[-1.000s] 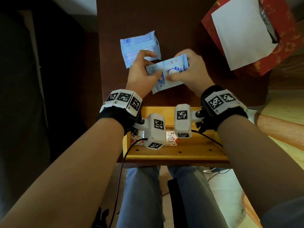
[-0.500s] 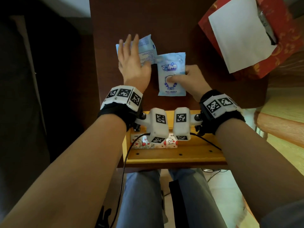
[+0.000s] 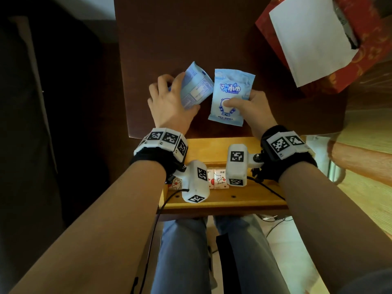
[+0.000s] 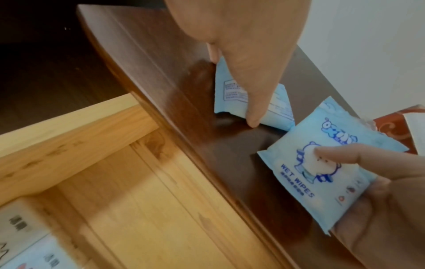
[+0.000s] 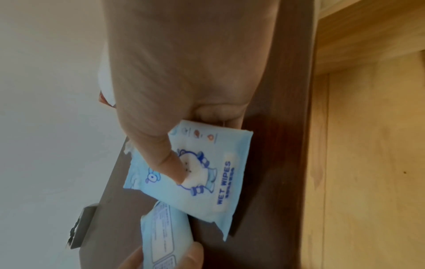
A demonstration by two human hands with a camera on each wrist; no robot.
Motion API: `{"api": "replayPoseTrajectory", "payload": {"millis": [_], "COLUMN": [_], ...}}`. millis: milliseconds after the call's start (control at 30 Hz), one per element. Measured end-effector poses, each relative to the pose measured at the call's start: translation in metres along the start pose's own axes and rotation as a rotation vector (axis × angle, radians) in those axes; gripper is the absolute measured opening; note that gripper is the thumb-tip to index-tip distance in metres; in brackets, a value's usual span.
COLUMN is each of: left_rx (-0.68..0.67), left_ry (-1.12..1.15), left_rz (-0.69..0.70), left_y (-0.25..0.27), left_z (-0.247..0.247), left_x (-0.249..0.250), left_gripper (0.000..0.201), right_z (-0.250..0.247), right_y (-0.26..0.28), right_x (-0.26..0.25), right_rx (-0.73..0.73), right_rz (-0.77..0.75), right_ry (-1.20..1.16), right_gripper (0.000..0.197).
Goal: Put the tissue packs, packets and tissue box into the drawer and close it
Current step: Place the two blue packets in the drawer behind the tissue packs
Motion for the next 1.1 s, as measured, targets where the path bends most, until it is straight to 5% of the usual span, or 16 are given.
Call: {"api": "replayPoseTrajectory", "payload": {"millis": [167, 333, 500, 767, 933, 1100], "left_rx": [0.013, -0.048, -0.021, -0.275, -0.283, -0.289], "left_ry": [-0.015, -0.165, -0.134, 0.278, 0.653, 0.783], "left_rz": [0.022, 0.073, 0.031, -0.102, -0.303, -0.458], "left_y": [0.037, 0.076, 0.108, 0.158, 0.168, 0.155], "left_z": [0.013, 0.033, 0.042, 0.056, 0.056, 0.08], "left_x": [-0.005, -0.011, -0.013, -0.025, -0.052, -0.086], "left_gripper": [0.075, 0.097, 0.077, 0.027, 0.027, 0.026], "right_z": [-0.001, -0.008, -0.016, -0.023, -0.017, 0.002], "right_y": [0.025, 0.051, 0.077, 0.12, 0.128, 0.115], "right_x": [0.011, 0.031, 0.048, 0.068, 0.092, 0.123], "right_rx": [-0.076, -0.162, -0.276, -0.295, -0.229, -0.185], "right_rz": [-0.039, -0.03, -0.028, 0.057, 0.094, 0.087], "right_ry": [-0.049, -0.056, -0.058, -0.188, -0.112, -0.058], "right_gripper": [0.029, 0.031, 0.02, 0.016, 0.014, 0.01]}}
Point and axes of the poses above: each hand's wrist, its own y-axis away from the middle knuckle, its own z-axis out of the palm, x = y × z, the point moved 3 cm from there along -y, towards the middle knuckle, and after that the axes turned 11 degrees about -z, right-handed, at the moved point
